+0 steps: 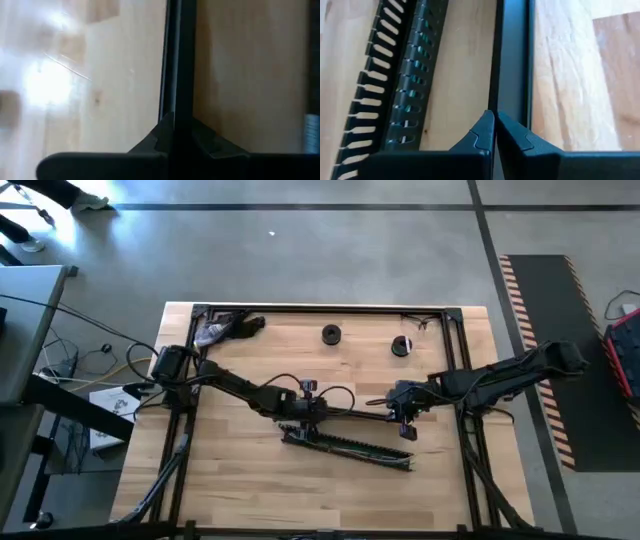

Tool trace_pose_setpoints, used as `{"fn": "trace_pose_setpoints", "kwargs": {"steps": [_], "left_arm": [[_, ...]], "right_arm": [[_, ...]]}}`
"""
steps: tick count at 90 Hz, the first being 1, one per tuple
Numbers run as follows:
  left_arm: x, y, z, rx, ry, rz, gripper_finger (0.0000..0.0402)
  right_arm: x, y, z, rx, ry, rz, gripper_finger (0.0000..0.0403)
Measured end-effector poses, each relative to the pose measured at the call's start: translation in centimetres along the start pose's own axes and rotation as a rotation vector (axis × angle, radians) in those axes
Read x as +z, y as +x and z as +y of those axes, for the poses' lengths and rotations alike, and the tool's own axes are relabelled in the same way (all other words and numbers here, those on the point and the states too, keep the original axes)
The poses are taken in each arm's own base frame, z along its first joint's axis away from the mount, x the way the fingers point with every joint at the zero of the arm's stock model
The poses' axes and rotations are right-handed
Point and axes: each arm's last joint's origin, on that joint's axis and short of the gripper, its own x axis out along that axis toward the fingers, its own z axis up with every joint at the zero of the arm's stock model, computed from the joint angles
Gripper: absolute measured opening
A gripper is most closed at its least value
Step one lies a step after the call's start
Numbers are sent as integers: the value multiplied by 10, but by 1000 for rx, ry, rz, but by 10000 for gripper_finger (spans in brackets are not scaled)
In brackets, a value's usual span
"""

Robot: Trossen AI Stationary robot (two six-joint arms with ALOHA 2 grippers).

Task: Ziptie cables
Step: Close the black cable duct

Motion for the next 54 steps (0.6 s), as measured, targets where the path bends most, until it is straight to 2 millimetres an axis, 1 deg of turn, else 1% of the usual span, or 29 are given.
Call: {"fn": "trace_pose_setpoints", "kwargs": {"steps": [6,15,21,30,39,45,54], "left_arm": [[7,-5,6,-67,-20,34,5],[15,-8,21,-211,-93,72,4],[17,-8,33,-287,-144,87,3],[17,-5,57,-412,-244,84,2],[10,4,81,-516,-383,99,2],[1,12,96,-548,-479,142,2],[-14,28,109,-586,-562,197,2]], "right_arm": [[-2,-2,-1,-16,-2,12,0],[-5,-8,-1,-34,-6,21,0],[-7,-12,-1,-38,-15,29,0],[-12,-19,-2,-55,-11,49,0],[-15,-23,-3,-86,8,58,0],[-16,-26,-3,-86,9,60,0],[-17,-29,-3,-93,6,48,0]]}}
